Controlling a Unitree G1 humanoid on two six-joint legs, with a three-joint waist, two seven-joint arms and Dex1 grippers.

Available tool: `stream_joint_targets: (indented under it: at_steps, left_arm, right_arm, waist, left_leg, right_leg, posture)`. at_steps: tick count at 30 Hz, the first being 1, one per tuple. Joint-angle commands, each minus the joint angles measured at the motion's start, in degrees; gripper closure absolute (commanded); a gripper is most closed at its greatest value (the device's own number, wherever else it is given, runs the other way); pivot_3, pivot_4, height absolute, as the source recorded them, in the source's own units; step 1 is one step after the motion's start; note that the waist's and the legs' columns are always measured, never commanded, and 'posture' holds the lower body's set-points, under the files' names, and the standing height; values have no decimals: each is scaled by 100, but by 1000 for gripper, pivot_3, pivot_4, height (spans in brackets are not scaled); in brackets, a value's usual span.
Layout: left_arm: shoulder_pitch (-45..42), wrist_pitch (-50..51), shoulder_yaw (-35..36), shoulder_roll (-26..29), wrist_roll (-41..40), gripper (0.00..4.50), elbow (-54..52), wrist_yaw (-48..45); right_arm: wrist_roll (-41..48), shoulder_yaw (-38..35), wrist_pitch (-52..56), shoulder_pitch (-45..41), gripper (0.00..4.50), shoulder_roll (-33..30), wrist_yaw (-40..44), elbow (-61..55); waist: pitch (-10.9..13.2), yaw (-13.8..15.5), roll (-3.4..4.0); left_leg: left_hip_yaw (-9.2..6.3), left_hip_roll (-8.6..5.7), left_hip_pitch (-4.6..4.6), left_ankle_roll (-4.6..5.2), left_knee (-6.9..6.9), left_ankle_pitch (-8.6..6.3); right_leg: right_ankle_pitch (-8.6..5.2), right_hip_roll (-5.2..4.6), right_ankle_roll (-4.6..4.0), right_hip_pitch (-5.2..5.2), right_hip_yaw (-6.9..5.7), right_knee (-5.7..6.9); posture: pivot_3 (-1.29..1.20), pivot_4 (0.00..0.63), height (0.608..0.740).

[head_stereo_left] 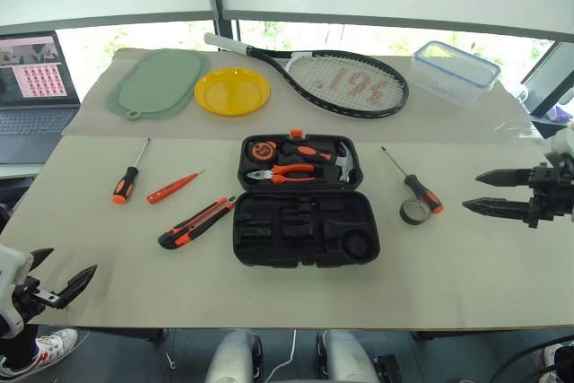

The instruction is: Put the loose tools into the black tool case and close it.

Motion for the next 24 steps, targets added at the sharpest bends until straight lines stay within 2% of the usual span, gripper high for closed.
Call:
stream_joint_targets:
  at_steps: [1, 6, 11, 15, 19, 24]
  left_arm:
    - [-6, -122, 30, 60, 113, 0, 20, 33]
    - [-59, 196, -169, 128, 370, 0, -266, 274]
    - [-751, 1215, -226, 428, 70, 0, -543, 544]
    - [-2078, 2417, -588, 782, -336, 0, -436, 919]
    - [-3457, 3227, -1637, 1133, -106, 0, 185, 1170]
    - [-4975, 3538, -2521, 994, 166, 0, 1429, 1457]
  right_arm:
    - [-12, -86, -14, 58, 40, -39, -119, -177]
    - [-119, -146, -247, 228, 40, 10, -429, -469]
    - [-271, -212, -347, 114, 40, 166, -1102, -1289]
    - [294, -177, 538, -170, 40, 444, -1424, -2535]
    - [1278, -230, 1693, -365, 40, 961, -1882, -3830]
    - [2123, -162, 2389, -333, 40, 1550, -2472, -5097]
  waist:
    - [0, -1, 0]
    - [0, 3, 0]
    - [0, 14, 0]
    - [0, 10, 0]
    - [1, 24, -2]
    - [5, 26, -8]
  left_leg:
    - [0, 0, 0, 0, 0, 0]
    - [5, -5, 3, 0, -5, 0]
    - [7, -6, 5, 0, -5, 3]
    - [6, -6, 11, 0, -5, 8]
    - [-4, -4, 7, -3, -6, 13]
    - [-3, -7, -7, -4, -8, 12]
  right_leg:
    - [0, 0, 0, 0, 0, 0]
    - [0, -22, 0, 0, -7, 1]
    - [14, -15, 24, 0, -15, 8]
    - [20, -1, 35, 4, -16, 12]
    - [22, 20, 37, 5, -19, 13]
    - [23, 23, 39, 0, -21, 10]
  posture:
    - [0, 150, 738]
    - [0, 150, 738]
    - [0, 150, 738]
    - [0, 150, 738]
    - [0, 150, 738]
    - [0, 150, 738]
